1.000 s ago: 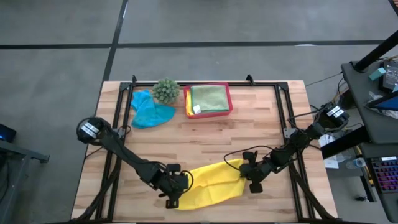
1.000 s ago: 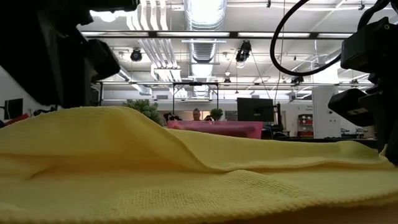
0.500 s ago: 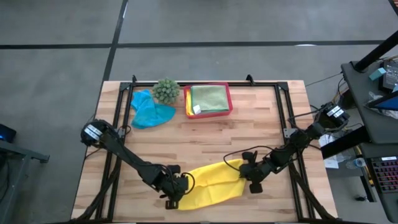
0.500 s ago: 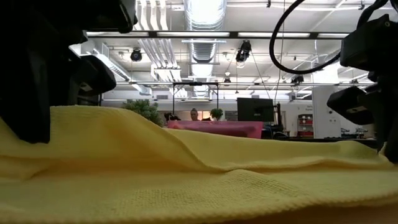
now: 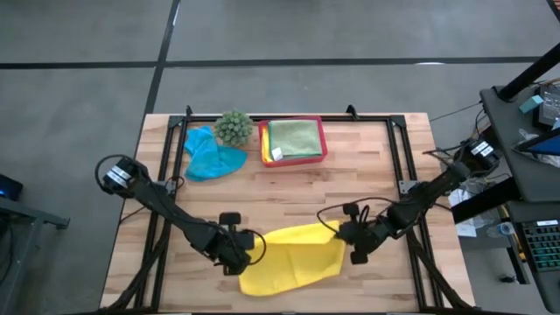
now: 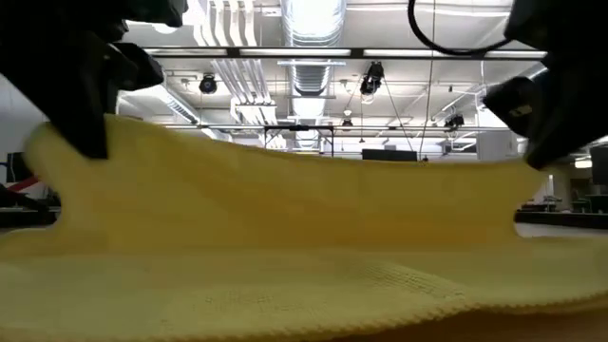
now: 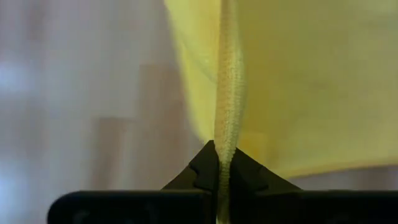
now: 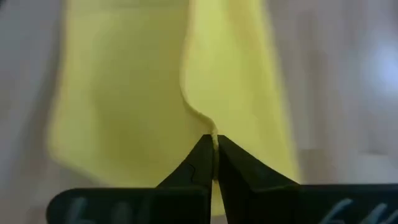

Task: Fold microfiber towels
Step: Fold the yellow microfiber towel

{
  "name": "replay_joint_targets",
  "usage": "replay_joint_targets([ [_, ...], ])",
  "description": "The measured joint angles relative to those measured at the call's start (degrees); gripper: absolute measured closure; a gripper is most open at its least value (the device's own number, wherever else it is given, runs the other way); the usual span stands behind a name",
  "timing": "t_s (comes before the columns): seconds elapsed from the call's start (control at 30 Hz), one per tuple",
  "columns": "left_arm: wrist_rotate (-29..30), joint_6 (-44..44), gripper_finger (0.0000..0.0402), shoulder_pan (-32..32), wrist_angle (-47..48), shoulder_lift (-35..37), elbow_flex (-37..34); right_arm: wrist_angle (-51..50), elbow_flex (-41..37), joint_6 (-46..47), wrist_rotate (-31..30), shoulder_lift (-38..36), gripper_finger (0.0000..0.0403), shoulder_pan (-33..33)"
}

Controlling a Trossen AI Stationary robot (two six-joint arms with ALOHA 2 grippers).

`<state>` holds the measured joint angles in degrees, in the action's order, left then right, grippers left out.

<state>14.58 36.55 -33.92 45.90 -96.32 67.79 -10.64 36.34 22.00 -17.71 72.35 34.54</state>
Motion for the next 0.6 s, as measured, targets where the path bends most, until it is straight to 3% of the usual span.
replay_joint_targets([
  [0.2, 8.8, -3.8, 0.0401, 1.7, 5.9, 0.9, -0.9, -2.6, 0.0, -1.4, -10.0, -3.3, 0.0394, -4.2],
  [0.4, 12.8, -7.4, 0.0401, 5.2, 8.8, 0.9, -2.0, -3.4, 0.0, -3.2, -10.4, -2.4, 0.0394, -11.1],
  [0.6, 12.4, -10.9, 0.0401, 8.1, 9.8, 0.9, -4.8, -7.2, 0.0, -4.0, -10.6, -1.1, 0.0394, -16.4],
])
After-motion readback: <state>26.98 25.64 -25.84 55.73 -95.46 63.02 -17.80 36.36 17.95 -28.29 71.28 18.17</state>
